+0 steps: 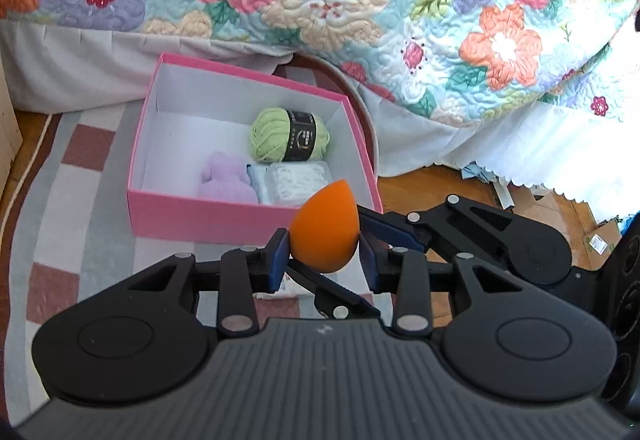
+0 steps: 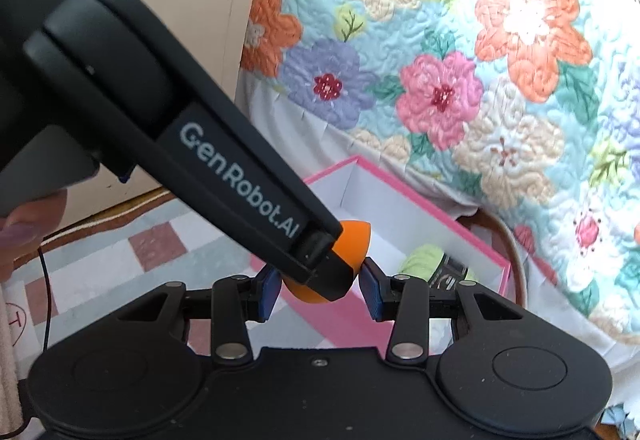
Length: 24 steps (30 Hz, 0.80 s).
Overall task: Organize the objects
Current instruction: 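Lift the orange sponge with the left gripper and carry it over the pink box, then lower the sponge into the pink box and open the left gripper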
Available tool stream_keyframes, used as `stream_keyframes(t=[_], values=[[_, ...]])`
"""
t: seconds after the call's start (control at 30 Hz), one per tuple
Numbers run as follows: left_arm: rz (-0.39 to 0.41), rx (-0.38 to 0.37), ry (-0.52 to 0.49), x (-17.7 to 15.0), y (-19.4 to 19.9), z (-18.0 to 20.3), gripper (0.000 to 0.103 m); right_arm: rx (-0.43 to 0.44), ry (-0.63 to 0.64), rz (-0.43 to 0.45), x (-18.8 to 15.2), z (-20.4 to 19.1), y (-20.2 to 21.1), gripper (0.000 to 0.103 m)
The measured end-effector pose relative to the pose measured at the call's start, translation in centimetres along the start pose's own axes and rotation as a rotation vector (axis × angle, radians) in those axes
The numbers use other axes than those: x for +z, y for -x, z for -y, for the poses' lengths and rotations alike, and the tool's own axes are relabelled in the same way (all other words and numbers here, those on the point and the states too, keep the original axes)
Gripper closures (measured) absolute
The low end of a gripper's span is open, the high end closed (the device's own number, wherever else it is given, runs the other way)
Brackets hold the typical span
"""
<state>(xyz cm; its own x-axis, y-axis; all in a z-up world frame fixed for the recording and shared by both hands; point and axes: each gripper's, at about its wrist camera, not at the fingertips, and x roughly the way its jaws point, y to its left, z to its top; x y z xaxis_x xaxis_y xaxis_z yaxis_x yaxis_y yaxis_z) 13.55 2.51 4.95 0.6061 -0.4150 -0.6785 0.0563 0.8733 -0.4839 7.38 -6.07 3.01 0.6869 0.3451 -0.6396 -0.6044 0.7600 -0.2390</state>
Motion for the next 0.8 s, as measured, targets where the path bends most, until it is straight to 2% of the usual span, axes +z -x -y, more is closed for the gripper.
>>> stream_keyframes(t=[0.2,0.33,0.5,0.67,0.8], values=[[-0.02,-0.008,0.017,2.0,-0.9,-0.1,0.067,0.0,0.021,0.002,1.1,1.0,-0.5,0.056],[-0.01,-0.025,0.022,3.4,-0.9,-0.1,0.067,0.048,-0.076,-0.032,2.7,3.2,-0.8,0.056],[-0.002,-0.049,0.044,5.4,-1.4,-0.6,0.066,0.009,-0.013,0.012,3.4,3.7,-1.1,0.056],[-0.029,-0.042,0.078,5.8,-4.1,-1.6,0.066,0.047,-0.04,0.039,3.3,5.0,-2.5,0.056],[-0.015,-0.024,0.11,5.5,-5.5,-2.2,0.066,0.073,-0.087,0.021,3.2,6.1,-4.5,0.059]])
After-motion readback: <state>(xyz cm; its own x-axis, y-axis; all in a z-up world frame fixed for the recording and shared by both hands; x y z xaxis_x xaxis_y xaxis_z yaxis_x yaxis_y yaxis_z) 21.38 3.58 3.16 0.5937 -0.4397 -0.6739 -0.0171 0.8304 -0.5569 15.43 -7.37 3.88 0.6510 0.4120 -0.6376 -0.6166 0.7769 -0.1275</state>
